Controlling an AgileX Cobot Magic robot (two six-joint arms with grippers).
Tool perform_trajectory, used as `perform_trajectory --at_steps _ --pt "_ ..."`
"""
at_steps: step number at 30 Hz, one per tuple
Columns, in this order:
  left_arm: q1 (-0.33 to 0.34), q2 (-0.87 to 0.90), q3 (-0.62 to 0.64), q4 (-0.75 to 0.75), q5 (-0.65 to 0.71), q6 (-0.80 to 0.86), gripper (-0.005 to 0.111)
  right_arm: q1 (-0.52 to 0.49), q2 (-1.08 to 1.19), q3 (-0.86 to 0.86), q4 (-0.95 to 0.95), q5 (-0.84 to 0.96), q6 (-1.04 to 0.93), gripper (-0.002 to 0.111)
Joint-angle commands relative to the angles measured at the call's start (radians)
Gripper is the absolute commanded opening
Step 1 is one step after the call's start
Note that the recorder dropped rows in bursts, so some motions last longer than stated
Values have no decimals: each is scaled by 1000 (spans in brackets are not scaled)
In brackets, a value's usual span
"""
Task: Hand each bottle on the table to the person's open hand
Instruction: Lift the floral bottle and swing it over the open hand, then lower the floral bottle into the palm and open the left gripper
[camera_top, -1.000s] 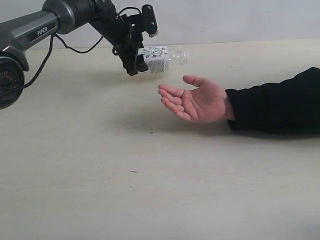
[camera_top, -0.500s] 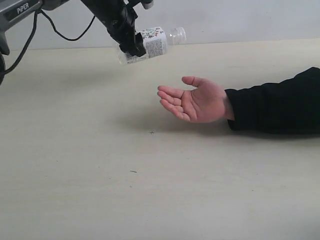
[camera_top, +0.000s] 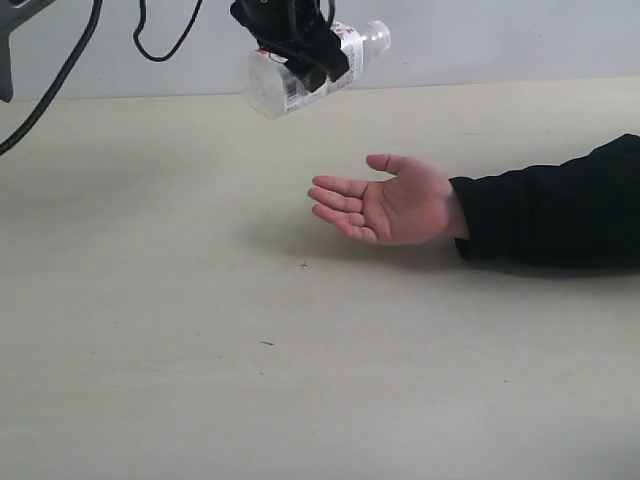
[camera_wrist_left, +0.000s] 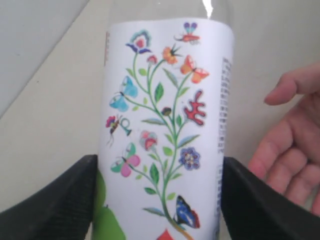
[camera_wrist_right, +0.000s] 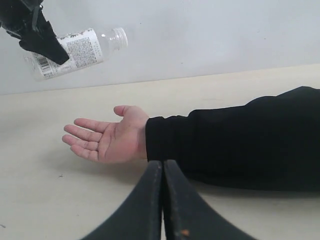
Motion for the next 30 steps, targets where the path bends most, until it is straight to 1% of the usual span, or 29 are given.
perform_trajectory --at_steps 1,6,11,15,21,23,28,30 --pt "-67 -54 18 43 -4 -237 0 1 -4 5 0 -7 -1 0" --pt "-146 -97 56 43 -4 -456 0 1 -4 5 0 -7 -1 0" --pt "-221 -110 103 50 -4 -636 0 1 -4 5 0 -7 -1 0" --pt "-270 -110 154 102 -4 -805 0 1 -4 5 0 -7 -1 0" --pt "-289 -110 173 102 -4 -1088 0 1 -4 5 0 -7 -1 0" --pt "-289 -110 175 98 -4 -1158 0 1 -4 5 0 -7 -1 0" --pt "-289 -110 199 98 -4 -1180 0 1 -4 5 0 -7 -1 0" --pt "-289 -110 217 99 -41 -1180 0 1 -4 5 0 -7 -1 0"
